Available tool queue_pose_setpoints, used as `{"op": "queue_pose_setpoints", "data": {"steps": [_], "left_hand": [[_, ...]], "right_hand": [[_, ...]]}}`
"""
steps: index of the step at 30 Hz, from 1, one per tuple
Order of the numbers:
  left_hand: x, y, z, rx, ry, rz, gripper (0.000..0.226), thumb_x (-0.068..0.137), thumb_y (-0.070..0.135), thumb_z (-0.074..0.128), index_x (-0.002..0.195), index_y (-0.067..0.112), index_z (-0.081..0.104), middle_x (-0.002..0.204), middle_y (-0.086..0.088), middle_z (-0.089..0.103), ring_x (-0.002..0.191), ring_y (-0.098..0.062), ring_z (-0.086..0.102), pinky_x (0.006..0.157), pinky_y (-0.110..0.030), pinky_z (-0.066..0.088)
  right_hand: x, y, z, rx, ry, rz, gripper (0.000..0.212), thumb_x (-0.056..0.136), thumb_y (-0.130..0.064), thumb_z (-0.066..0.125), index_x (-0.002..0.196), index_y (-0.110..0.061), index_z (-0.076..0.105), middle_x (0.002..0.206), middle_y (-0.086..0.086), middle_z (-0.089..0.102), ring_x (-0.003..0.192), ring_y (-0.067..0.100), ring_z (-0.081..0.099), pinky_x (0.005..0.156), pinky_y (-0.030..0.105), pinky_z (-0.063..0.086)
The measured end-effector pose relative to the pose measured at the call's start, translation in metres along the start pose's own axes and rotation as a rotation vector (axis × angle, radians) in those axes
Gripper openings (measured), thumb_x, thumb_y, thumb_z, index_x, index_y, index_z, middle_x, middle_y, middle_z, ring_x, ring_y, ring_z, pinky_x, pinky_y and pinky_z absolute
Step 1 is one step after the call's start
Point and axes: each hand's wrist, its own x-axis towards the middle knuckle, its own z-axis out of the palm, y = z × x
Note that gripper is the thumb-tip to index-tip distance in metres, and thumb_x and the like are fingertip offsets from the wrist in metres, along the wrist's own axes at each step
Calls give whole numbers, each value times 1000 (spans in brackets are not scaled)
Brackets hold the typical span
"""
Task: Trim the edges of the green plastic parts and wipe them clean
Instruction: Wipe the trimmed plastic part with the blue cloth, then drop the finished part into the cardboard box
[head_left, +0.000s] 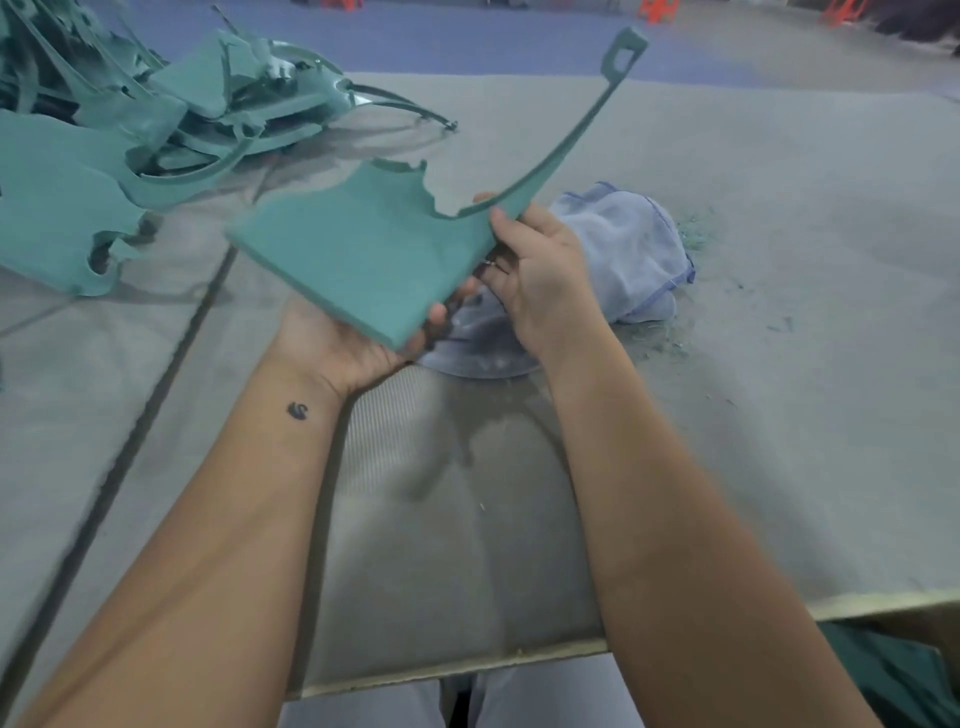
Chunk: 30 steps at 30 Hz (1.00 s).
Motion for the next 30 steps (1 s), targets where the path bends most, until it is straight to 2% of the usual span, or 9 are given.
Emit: {"op": "queue_pose_setpoints", "data": {"steps": [2,5,9,11,15,23,26,28,30], "left_hand": [[1,-1,2,-75,46,21,62,91,54,24,122,10,56,106,-24,68,59,-16,61,47,-15,47],[1,-2,2,-41,141,154,94,87,76,-2,120,7,54,105,-24,68,57,-18,59,48,-18,46],[7,-20,31,341,408,252,46,98,57,37,106,17,57,87,-4,72,59,-15,66,47,-22,50],[11,-32,52,297,476,275,21,98,37,52,103,17,55,84,-4,68,60,-15,69,51,-22,52],[20,-63,103,228,487,393,10,93,8,58,102,13,54,83,-3,66,59,-11,67,49,-22,50],[-3,-204,229,664,63,422,27,89,8,59,109,22,46,91,11,60,70,-4,64,46,-22,50],[-28,-271,263,684,-154,312,31,88,8,59,106,29,44,90,12,62,71,-7,67,49,-26,55],[-45,-319,271,683,-289,237,30,88,5,59,103,26,44,90,11,62,72,-8,66,55,-30,57],[-61,-364,268,712,-407,136,30,89,3,59,107,22,44,94,7,63,79,-6,65,59,-29,57]], "right_hand": [[-1,0,1,-10,33,-23,13,96,-1,49,95,-7,61,90,11,62,72,17,57,58,23,50],[-4,-6,1,-59,114,-66,8,94,-1,54,92,-8,59,91,14,61,71,20,55,59,24,51],[-18,-24,-4,-74,222,-136,15,95,1,53,87,-10,58,78,7,59,58,12,56,61,23,52],[-30,-35,-14,-77,286,-170,12,96,1,51,91,-7,58,81,9,60,63,15,57,61,25,52],[-70,-61,-49,-119,444,-292,15,96,0,47,102,-6,59,91,14,62,79,24,58,57,27,48],[-196,-102,-173,147,1047,-418,20,93,-26,56,107,-13,56,76,4,61,47,13,52,44,20,37],[-249,-105,-218,249,1265,-545,34,92,-20,57,118,3,55,93,18,67,61,25,60,49,27,42],[-288,-101,-246,376,1380,-648,27,90,-16,57,110,2,57,101,22,69,78,35,68,59,35,51],[-328,-91,-269,425,1500,-689,15,88,-15,57,98,-4,57,92,16,69,76,31,69,58,33,53]]}}
